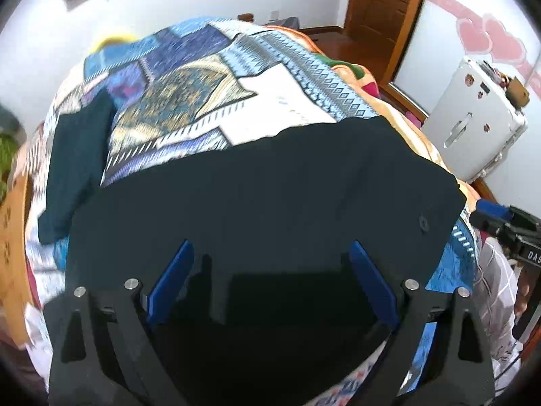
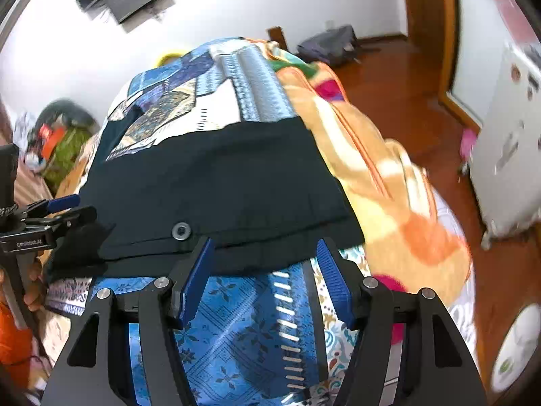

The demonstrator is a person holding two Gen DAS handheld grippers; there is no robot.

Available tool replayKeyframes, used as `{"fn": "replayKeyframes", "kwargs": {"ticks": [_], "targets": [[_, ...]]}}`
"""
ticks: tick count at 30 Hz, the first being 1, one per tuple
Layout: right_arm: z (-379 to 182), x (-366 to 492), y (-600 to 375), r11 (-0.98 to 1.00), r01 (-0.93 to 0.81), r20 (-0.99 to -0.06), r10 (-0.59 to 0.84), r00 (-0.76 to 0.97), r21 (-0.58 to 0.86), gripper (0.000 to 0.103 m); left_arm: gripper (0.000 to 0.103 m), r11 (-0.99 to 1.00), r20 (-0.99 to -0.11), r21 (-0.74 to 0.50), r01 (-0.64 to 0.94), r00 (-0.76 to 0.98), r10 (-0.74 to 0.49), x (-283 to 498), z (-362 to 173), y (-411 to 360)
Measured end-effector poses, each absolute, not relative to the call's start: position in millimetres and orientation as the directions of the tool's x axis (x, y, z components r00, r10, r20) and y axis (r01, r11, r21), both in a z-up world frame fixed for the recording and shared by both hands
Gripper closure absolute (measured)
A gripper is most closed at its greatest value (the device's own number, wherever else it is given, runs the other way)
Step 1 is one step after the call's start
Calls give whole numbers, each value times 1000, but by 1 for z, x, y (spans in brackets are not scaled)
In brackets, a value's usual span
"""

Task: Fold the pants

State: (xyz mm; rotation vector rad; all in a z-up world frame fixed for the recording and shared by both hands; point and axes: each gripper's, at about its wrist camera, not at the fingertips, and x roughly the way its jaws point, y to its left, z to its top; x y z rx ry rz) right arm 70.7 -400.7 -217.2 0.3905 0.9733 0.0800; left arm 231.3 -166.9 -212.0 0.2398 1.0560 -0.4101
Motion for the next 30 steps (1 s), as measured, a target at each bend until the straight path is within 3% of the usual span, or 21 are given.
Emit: {"fn": "replayKeyframes", "kwargs": {"ticks": [6, 15, 18, 20, 30], "targets": [[-245, 72, -409, 858, 189, -780, 315, 541, 477, 43, 9, 876, -921, 64, 479, 367, -133, 245, -241, -192], [-252, 99, -422, 812, 217, -711, 307, 632, 542, 44, 7, 868, -923, 51, 494, 356, -149, 247, -251, -201], [-251, 112, -422, 834, 218, -715, 266, 646, 507, 68, 7, 866, -922, 47, 498, 355, -154, 248, -251, -203], [-251, 119, -423, 830, 210, -710, 278, 647, 516, 93, 7, 866, -921, 37, 498, 353, -163, 249, -250, -203], [-180, 122, -409, 871, 45, -612, 306, 729, 490, 96, 8, 876, -847, 42, 481, 482, -224, 234, -202, -177]]}}
